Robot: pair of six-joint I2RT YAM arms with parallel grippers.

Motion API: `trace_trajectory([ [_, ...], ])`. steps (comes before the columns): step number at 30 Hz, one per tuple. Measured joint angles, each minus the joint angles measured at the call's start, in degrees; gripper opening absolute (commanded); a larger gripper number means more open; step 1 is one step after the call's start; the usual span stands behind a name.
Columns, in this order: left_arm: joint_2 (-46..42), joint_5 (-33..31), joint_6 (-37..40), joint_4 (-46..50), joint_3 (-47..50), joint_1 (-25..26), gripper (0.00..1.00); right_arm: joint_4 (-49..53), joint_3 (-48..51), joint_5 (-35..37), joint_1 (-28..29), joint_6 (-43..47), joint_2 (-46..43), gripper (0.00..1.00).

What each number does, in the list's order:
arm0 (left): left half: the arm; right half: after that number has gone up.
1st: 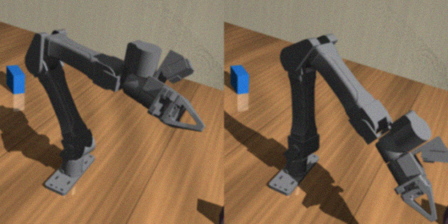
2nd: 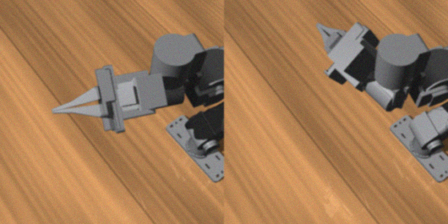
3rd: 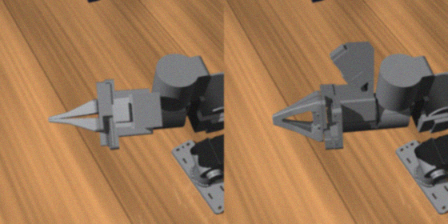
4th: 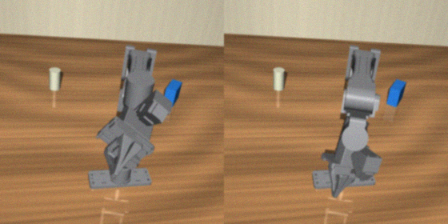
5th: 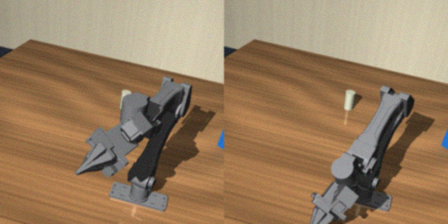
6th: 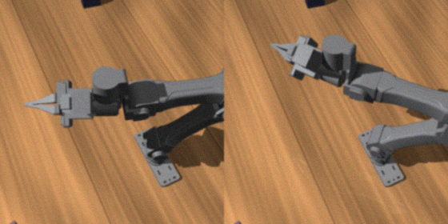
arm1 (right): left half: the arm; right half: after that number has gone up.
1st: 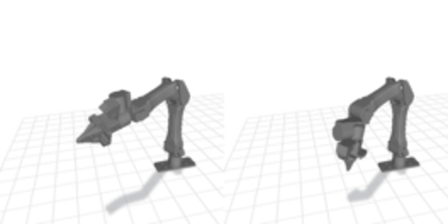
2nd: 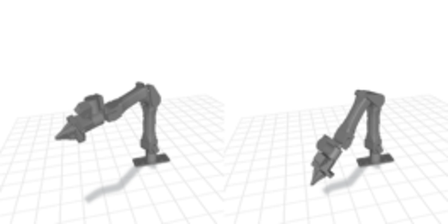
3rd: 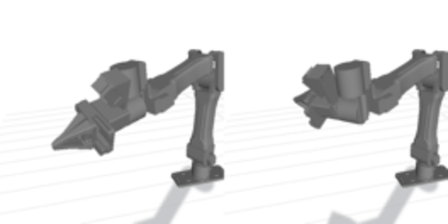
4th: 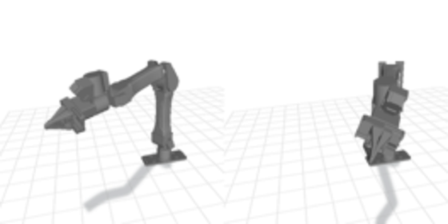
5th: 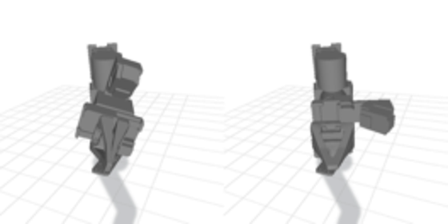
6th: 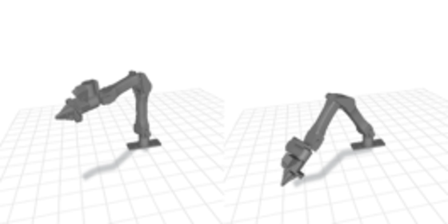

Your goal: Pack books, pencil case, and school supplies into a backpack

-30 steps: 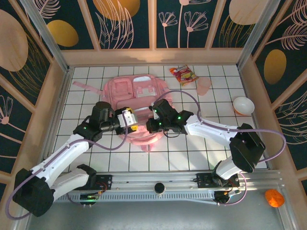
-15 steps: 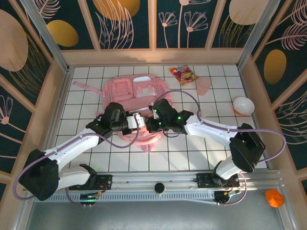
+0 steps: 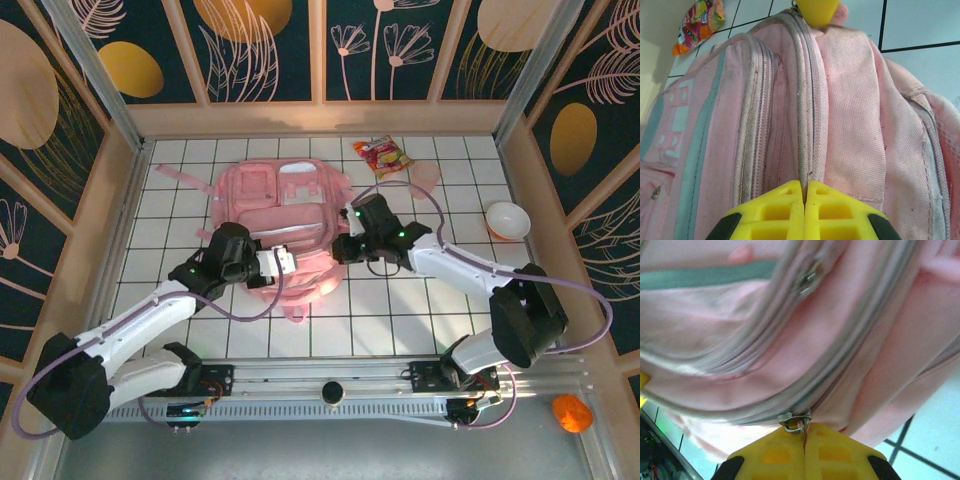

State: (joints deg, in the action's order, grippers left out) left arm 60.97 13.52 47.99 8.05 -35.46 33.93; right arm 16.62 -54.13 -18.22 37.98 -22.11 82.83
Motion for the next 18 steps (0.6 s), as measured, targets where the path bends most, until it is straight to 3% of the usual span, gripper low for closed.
trace_trajectory([
  [4, -2.12, -0.94, 0.66, 1.73, 0.13, 0.0, 0.02, -1.01, 0.0, -3.23, -1.55, 2.36, 0.02, 0.0],
  [6, -3.02, -1.27, 0.85, 3.02, 0.11, 0.0, 0.24, -1.38, 0.02, -4.39, -1.29, 2.58, 0.04, 0.0],
  [9, -4.52, -1.46, 0.07, 6.51, -0.66, -0.17, 0.46, -1.53, 0.04, -3.93, -0.37, 2.4, 0.04, 0.0],
  [13, -4.15, -0.52, -5.03, 7.96, -4.83, 0.42, 0.58, -1.64, 0.09, -2.27, 1.49, 1.64, 0.04, 0.0],
  [18, 0.37, -3.23, -9.88, 4.63, -9.01, 5.86, 0.75, -1.66, 0.09, -0.59, 4.26, 0.26, 0.04, 0.0],
])
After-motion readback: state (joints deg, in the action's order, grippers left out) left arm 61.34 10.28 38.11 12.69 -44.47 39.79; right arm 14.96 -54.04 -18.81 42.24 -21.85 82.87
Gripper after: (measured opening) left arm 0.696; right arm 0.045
